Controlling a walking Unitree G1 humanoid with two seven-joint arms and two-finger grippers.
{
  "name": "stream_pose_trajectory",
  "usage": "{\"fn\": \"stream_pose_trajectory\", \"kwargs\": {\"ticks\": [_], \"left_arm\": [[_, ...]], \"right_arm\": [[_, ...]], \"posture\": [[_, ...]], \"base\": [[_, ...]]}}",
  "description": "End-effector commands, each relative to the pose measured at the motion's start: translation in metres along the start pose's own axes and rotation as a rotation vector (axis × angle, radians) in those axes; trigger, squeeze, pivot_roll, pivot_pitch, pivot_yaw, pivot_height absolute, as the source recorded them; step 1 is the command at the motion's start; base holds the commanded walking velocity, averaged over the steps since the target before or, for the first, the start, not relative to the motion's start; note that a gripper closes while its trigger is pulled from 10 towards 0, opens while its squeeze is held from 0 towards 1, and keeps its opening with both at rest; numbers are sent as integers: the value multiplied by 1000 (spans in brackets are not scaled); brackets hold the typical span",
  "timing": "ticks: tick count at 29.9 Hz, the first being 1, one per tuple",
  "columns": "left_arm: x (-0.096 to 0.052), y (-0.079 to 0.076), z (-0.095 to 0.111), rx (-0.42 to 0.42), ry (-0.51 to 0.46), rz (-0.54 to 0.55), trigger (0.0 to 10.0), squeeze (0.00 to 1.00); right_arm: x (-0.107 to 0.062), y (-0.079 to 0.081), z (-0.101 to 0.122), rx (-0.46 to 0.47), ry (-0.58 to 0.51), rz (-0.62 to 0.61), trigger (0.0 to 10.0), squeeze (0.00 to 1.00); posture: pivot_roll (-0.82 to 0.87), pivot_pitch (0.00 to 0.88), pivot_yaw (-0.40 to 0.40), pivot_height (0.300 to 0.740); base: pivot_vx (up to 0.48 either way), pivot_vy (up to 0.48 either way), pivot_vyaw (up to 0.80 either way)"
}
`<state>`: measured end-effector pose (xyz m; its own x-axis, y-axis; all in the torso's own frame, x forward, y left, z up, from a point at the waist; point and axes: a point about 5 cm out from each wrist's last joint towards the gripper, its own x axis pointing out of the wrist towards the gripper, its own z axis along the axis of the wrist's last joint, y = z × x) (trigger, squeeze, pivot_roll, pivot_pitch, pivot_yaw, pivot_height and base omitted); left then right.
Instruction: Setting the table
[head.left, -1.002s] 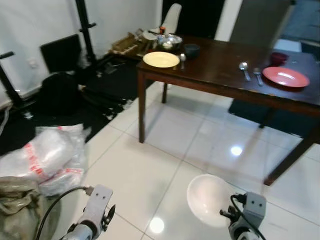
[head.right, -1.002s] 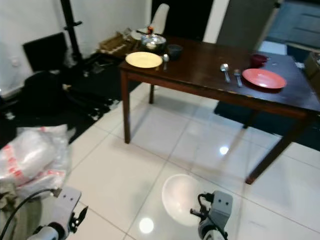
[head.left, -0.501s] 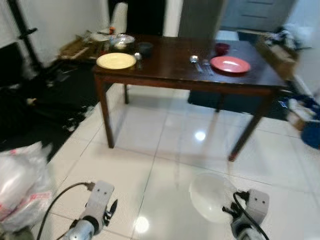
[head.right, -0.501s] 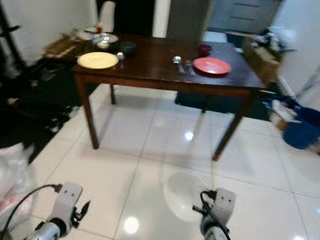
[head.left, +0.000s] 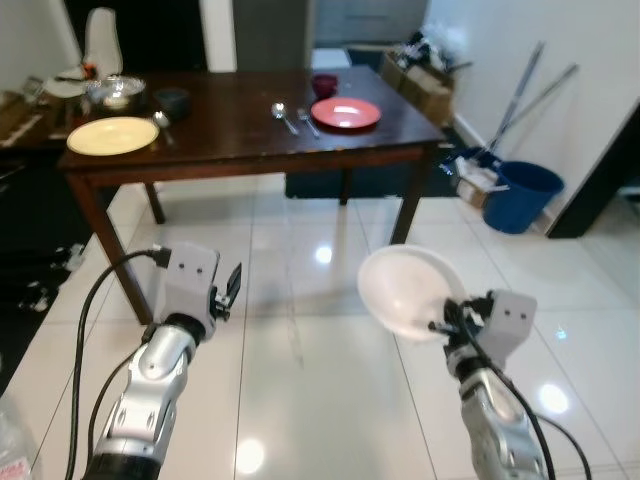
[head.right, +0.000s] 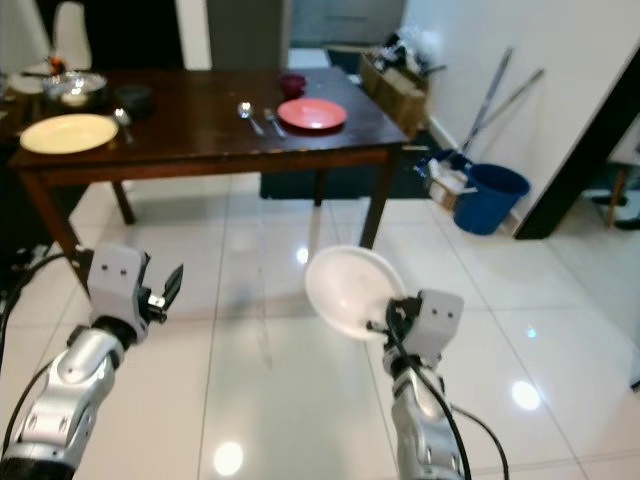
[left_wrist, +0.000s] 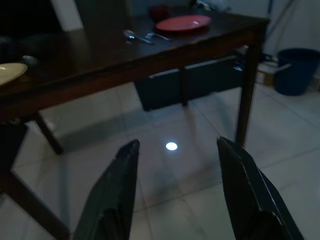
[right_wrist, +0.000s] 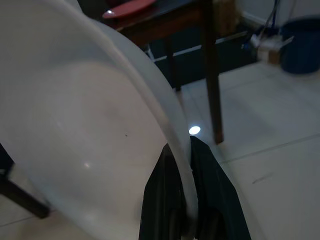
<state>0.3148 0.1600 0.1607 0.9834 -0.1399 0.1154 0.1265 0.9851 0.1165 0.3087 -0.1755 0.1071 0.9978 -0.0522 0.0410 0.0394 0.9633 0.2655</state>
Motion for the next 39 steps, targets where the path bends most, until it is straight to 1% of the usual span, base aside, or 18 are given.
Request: {"fn": "stream_pose_trajectory", "kwargs": {"ticks": [1,2,4,8,11,14,16,17,18,19,20,29,36,39], "left_arm": [[3,-12,13,-28,-31,-38,10000,0],[3,-19,20,-35,-51,-69,10000,0],[3,-22,22,-38,-57,-80,10000,0],[4,-32,31,-69,-76,-119,10000,0],[5,-35,34,-74,-85,-131,10000,0],[5,-38,40,-46,-101,-135,10000,0],[5,-38,41,-42,-102,-134,10000,0],[6,-39,41,-14,-111,-121,10000,0],[6,-39,41,-14,-111,-121,10000,0],[8,-42,43,44,-145,-93,10000,0],[9,-44,45,63,-157,-88,10000,0],[8,-54,48,51,-172,-120,10000,0],[5,-57,45,57,-172,-128,10000,0],[5,-57,45,58,-171,-127,10000,0]], "right_arm": [[1,-2,11,13,-32,-14,10000,0],[1,-1,18,21,-48,-14,10000,0],[1,-1,20,23,-53,-14,10000,0],[-1,-4,26,28,-64,-27,10000,0],[-3,-6,28,30,-66,-32,10000,0],[-4,-7,33,48,-68,-44,10000,0],[-4,-7,35,53,-72,-45,10000,0],[-4,-5,37,62,-77,-36,10000,0],[-4,-5,37,62,-77,-36,10000,0],[-2,1,43,73,-100,-4,10000,0],[-1,3,45,76,-108,6,10000,0],[-2,5,47,75,-102,14,10000,0],[-3,3,46,69,-92,12,10000,0],[-4,4,48,48,-91,43,10000,0]], "posture": [[-26,0,73,740],[-30,0,76,740],[-30,0,76,740],[-38,0,80,740],[-41,0,82,740],[-43,0,83,740],[-43,0,83,740],[-43,0,83,740],[-43,0,83,740],[-45,0,82,740],[-45,0,82,740],[-48,0,83,740],[-49,0,86,740],[-48,0,88,740]], "base": [[0,0,-788],[0,0,-788],[0,0,-788],[0,0,-788],[0,0,-788],[0,0,-721],[0,0,-594],[311,0,0],[311,0,0],[472,0,0],[472,0,0],[472,0,0],[472,0,0],[469,0,0]]}}
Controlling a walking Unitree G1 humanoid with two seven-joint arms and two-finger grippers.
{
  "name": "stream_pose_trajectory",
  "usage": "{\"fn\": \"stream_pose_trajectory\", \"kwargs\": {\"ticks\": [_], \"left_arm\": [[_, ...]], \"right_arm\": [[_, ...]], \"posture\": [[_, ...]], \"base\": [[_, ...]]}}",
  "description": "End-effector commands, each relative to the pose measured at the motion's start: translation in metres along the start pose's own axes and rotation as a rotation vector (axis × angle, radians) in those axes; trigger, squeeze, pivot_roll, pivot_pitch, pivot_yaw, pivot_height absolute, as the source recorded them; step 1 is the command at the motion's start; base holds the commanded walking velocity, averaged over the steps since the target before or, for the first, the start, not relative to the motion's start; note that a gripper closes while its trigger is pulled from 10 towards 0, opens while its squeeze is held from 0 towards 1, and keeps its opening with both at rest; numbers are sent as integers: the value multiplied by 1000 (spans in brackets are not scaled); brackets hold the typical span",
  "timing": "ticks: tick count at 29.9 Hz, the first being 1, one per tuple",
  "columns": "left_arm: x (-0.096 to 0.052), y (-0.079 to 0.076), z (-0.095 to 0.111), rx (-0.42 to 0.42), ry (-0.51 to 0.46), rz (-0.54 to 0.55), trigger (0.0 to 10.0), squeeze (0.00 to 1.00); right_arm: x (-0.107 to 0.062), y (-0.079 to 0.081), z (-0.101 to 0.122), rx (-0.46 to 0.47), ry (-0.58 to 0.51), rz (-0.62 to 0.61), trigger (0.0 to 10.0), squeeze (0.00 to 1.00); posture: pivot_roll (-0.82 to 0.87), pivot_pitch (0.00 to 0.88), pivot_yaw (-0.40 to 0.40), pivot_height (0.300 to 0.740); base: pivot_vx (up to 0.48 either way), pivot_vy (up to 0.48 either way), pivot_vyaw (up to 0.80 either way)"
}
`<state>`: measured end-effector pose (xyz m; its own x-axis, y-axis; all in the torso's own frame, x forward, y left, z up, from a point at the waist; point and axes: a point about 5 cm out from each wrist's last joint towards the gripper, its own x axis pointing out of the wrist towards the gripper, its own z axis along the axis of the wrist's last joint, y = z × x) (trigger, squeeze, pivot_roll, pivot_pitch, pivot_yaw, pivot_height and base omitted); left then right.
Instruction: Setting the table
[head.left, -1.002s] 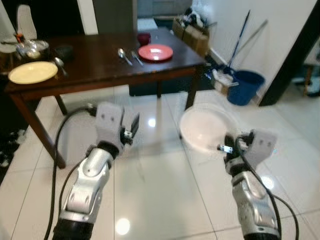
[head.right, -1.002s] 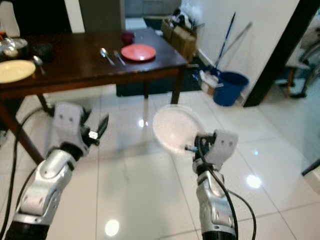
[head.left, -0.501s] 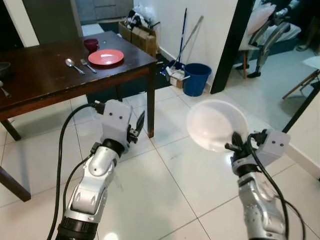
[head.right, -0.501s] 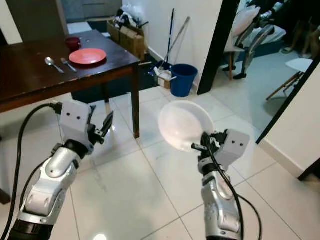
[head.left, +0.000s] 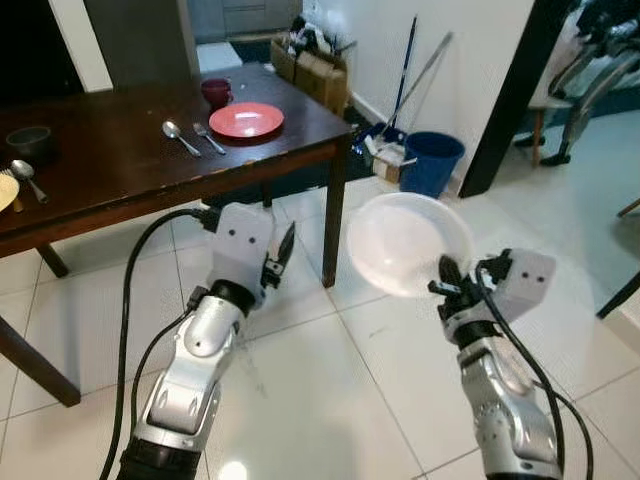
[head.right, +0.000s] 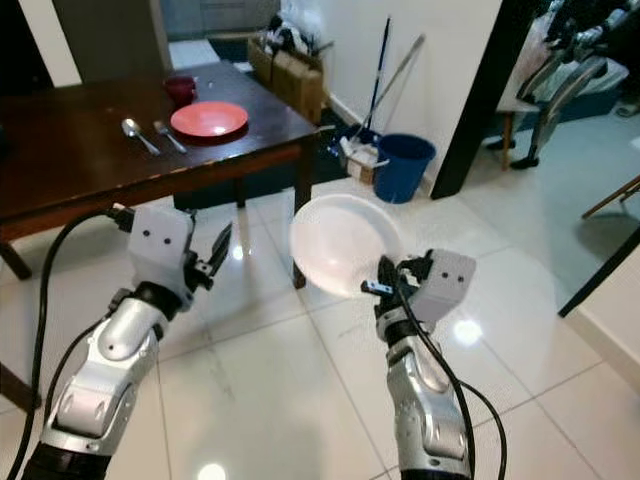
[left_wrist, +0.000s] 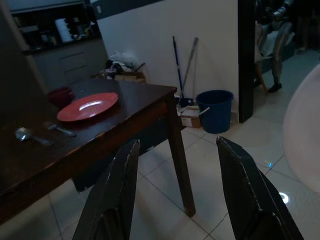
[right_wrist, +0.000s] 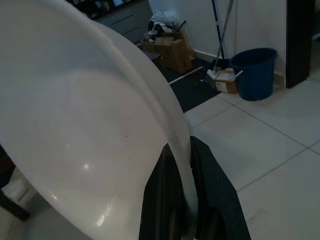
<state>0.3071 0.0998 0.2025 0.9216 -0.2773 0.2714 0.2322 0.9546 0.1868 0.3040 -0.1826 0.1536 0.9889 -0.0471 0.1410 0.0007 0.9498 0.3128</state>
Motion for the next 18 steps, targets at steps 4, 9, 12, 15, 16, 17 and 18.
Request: {"fn": "stream_pose_trajectory", "kwargs": {"ticks": [4,9,12,15,16,17,18], "left_arm": [[-5,2,-5,13,31,29,10000,0],[-21,22,-19,-23,114,134,10000,0],[-32,37,-29,-32,167,218,10000,0],[-41,50,-34,-31,194,289,10000,0],[-41,50,-34,-31,194,289,10000,0],[-44,55,-34,-23,198,316,10000,0],[-47,61,-34,-16,200,343,10000,0]], "right_arm": [[-3,-1,9,-65,-26,27,10000,0],[-2,3,25,-127,-92,47,10000,0],[1,10,34,-133,-121,86,10000,0],[4,16,35,-122,-119,122,10000,0],[4,16,35,-122,-119,122,10000,0],[5,19,34,-118,-112,138,10000,0],[7,21,32,-112,-103,156,10000,0]], "posture": [[-47,0,94,740],[-36,0,94,740],[-27,0,84,740],[-11,0,69,740],[-11,0,69,740],[-8,0,65,740],[10,0,50,740]], "base": [[472,0,0],[471,0,0],[470,0,0],[471,0,0],[472,0,0],[469,0,0],[472,0,0]]}}
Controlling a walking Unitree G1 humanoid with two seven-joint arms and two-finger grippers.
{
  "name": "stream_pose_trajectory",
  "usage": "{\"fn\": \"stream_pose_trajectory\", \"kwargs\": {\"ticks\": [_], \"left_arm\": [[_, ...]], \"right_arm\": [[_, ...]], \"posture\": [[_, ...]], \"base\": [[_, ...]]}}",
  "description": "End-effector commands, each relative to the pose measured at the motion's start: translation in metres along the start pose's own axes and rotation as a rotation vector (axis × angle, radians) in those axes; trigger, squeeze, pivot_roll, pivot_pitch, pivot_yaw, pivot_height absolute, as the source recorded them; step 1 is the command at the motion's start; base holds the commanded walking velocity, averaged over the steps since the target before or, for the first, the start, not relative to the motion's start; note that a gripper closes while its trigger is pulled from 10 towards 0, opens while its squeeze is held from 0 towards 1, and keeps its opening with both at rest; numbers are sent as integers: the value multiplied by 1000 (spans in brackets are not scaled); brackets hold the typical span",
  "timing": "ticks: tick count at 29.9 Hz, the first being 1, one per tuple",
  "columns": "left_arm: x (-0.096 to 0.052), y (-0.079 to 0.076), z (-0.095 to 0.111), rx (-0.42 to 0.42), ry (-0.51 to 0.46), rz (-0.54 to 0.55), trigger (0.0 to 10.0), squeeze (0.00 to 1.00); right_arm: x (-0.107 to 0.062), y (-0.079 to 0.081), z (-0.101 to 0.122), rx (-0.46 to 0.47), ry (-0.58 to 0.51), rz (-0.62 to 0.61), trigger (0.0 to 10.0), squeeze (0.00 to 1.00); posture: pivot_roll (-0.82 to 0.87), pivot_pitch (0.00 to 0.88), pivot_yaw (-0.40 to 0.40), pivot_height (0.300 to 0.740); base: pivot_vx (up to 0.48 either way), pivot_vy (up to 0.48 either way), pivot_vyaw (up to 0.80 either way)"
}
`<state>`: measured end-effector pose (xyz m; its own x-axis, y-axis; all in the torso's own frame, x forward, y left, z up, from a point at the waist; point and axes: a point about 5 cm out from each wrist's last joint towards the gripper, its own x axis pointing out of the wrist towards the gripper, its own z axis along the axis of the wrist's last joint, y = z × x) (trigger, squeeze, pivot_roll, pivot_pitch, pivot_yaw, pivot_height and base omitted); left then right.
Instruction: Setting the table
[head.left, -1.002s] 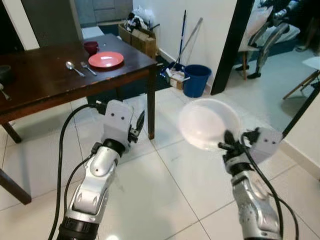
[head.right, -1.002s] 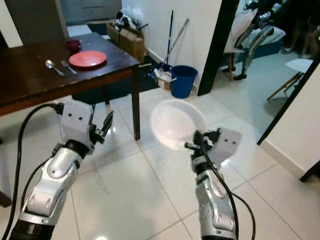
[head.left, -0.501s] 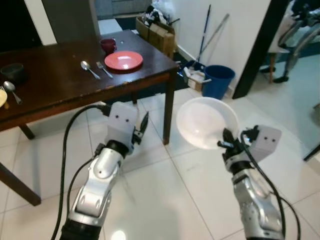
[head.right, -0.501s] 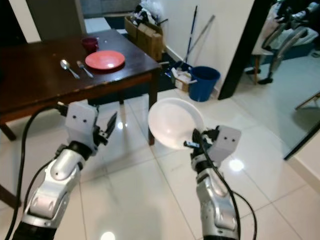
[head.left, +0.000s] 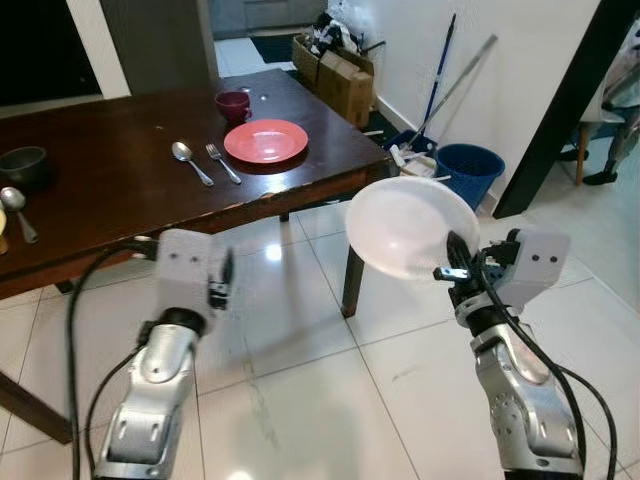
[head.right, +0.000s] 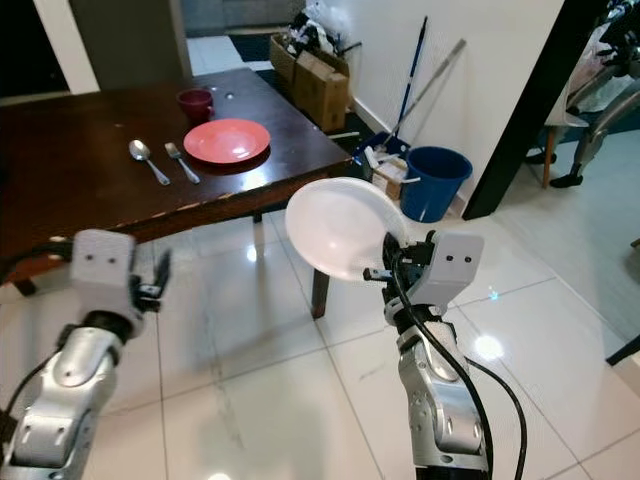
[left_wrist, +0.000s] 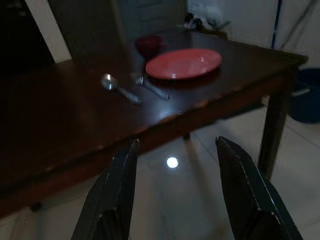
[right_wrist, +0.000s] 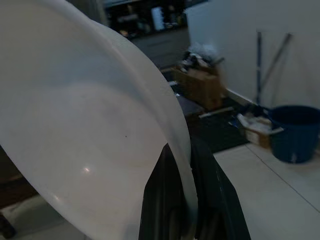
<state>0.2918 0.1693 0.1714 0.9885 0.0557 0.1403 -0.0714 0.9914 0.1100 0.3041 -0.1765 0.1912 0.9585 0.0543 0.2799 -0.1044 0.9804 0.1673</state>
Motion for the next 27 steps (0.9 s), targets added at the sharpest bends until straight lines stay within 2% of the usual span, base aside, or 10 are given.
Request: {"fn": "stream_pose_trajectory", "kwargs": {"ticks": [1,3,5,6,7,11,13,16,23,27], "left_arm": [[-3,5,-3,-4,17,26,10000,0],[-4,17,0,10,9,70,10000,0],[-5,20,2,14,6,85,10000,0],[-4,27,8,32,-14,109,10000,0],[-4,27,8,32,-14,109,10000,0],[-2,37,16,39,-32,149,10000,0],[-2,37,16,39,-32,149,10000,0],[1,47,20,43,-40,176,10000,0],[6,49,25,52,-54,172,10000,0],[7,47,26,55,-58,163,10000,0]], "right_arm": [[2,4,-1,14,7,22,10000,0],[5,9,-4,41,22,49,10000,0],[7,10,-5,53,27,55,10000,0],[11,15,-10,140,50,80,10000,0],[11,15,-10,140,50,80,10000,0],[12,27,-17,275,97,151,10000,0],[12,27,-17,275,97,151,10000,0],[8,37,-29,384,171,203,10000,0],[10,40,-36,480,198,173,10000,0],[11,40,-37,489,212,175,10000,0]], "posture": [[10,0,50,740],[28,0,41,740],[40,0,38,740],[60,0,40,740],[60,0,40,740],[70,0,36,740],[70,0,36,740],[71,2,38,740],[68,0,49,740],[67,0,51,740]], "base": [[472,0,0],[471,0,0],[469,0,0],[469,0,0],[469,0,0],[471,0,0],[472,0,0],[472,0,0],[472,0,0],[472,0,0]]}}
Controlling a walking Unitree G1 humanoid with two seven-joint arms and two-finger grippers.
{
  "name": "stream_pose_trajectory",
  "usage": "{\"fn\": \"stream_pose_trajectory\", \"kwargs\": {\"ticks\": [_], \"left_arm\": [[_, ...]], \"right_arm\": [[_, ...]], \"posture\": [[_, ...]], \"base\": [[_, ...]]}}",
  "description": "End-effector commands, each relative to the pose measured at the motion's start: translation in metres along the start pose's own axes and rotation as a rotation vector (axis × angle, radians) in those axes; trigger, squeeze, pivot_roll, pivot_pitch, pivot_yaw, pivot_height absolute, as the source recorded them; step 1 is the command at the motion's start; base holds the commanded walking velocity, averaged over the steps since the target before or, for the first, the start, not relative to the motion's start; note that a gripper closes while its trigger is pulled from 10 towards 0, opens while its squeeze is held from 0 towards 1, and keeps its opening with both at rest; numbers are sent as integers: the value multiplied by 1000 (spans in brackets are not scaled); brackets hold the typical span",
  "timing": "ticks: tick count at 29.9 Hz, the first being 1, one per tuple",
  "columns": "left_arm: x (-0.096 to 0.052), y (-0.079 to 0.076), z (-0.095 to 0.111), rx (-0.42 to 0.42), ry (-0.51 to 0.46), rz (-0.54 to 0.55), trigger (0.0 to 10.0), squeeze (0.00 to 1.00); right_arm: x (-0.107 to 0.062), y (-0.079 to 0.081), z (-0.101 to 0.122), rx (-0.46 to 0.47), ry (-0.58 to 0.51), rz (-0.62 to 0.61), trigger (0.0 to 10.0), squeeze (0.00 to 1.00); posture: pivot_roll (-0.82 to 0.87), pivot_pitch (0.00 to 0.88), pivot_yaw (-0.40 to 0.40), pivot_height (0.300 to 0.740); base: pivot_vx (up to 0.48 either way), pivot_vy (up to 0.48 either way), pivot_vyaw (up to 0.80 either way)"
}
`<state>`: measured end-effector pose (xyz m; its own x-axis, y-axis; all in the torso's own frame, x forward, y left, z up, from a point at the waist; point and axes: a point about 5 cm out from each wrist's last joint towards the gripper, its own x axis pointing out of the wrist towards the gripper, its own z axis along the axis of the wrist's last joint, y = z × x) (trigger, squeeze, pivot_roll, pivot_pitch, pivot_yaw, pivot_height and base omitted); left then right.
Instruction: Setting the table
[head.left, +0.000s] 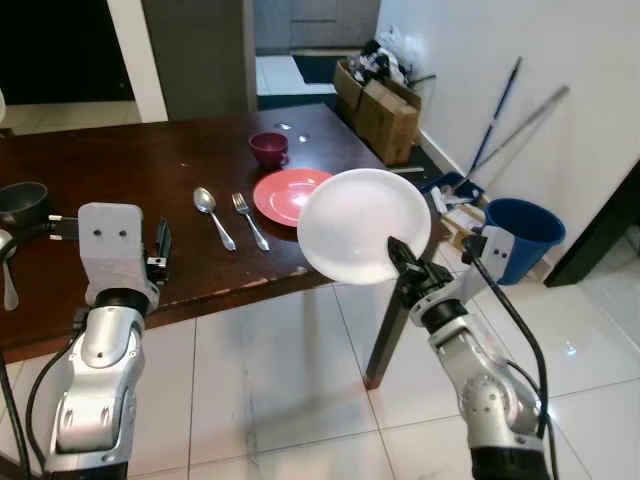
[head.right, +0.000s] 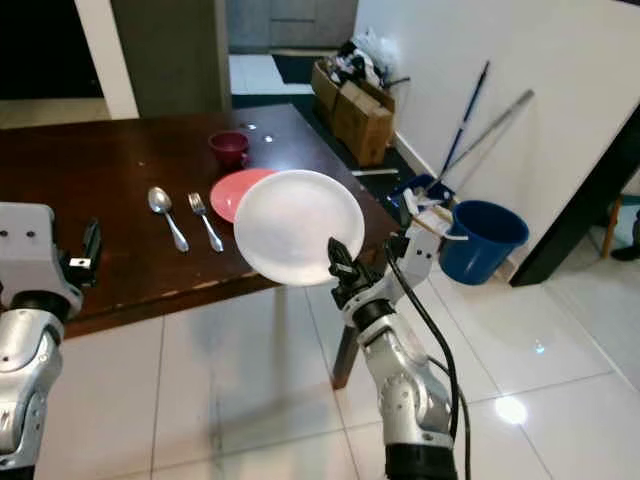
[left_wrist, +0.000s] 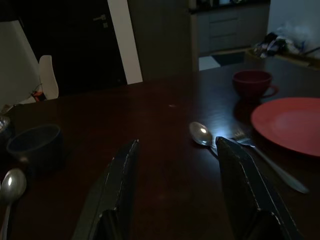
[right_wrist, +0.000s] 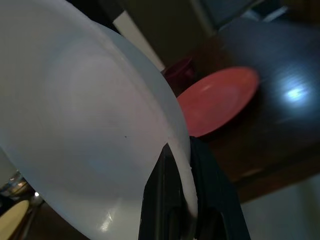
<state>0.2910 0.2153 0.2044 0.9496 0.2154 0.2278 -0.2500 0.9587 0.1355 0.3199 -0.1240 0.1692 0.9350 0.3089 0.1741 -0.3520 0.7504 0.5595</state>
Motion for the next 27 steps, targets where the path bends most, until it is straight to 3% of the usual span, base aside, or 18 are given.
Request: {"fn": "stream_pose_trajectory", "kwargs": {"ticks": [1,7,19,27], "left_arm": [[1,-4,0,-3,8,-16,10000,0],[2,-9,2,3,-3,-37,10000,0],[2,-13,1,10,-6,-56,10000,0],[1,-11,1,15,-11,-51,10000,0]], "right_arm": [[-1,-6,-2,2,28,-17,10000,0],[-2,-3,-19,-43,143,8,10000,0],[-4,3,-24,-65,192,82,10000,0],[5,11,-24,-56,187,127,10000,0]], "posture": [[66,0,53,740],[71,0,52,740],[63,0,55,740],[74,0,51,740]], "base": [[472,0,0],[472,0,0],[472,0,0],[472,0,0]]}}
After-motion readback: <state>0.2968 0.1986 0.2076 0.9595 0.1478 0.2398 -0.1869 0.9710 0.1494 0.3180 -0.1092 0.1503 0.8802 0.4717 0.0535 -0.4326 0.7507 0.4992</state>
